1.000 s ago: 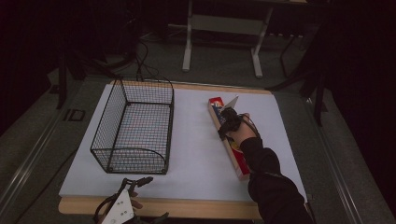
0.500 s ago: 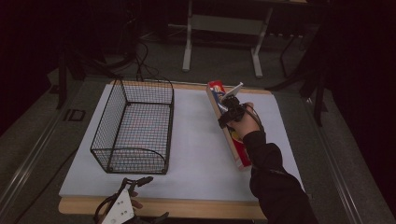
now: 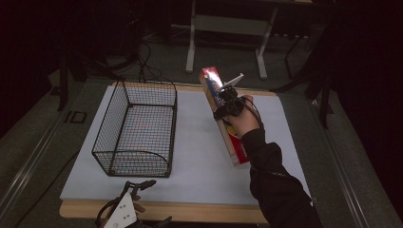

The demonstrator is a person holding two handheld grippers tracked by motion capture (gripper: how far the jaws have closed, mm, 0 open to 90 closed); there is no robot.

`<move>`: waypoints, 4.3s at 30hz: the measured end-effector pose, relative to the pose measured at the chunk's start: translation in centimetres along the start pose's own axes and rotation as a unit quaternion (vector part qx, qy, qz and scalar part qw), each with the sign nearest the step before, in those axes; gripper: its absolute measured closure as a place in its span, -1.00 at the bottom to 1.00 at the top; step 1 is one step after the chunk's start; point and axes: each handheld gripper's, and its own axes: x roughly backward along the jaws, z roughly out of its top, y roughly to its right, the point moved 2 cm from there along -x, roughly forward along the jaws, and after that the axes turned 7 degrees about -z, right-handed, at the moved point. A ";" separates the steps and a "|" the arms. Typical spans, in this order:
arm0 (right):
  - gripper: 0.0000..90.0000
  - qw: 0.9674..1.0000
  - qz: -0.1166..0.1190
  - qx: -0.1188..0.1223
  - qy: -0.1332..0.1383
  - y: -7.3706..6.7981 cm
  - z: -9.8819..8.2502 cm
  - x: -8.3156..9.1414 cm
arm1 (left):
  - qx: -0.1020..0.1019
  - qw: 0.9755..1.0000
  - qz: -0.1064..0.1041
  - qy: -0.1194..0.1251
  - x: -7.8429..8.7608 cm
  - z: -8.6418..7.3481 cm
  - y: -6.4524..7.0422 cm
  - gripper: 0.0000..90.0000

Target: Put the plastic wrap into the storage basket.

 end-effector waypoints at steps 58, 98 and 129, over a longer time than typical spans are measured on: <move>-0.11 0.973 0.040 0.075 0.212 -14.9 8.2 9.0 | 0.001 1.000 0.000 -0.003 0.1 0.1 0.0 -0.99; -0.11 0.985 0.051 0.065 0.154 -25.0 8.1 -2.3 | -0.004 1.000 0.000 -0.008 0.4 0.2 0.2 -0.99; -0.14 0.994 0.049 0.052 0.082 -23.8 6.8 -6.7 | -0.003 1.000 0.002 -0.009 0.4 0.1 0.1 -0.99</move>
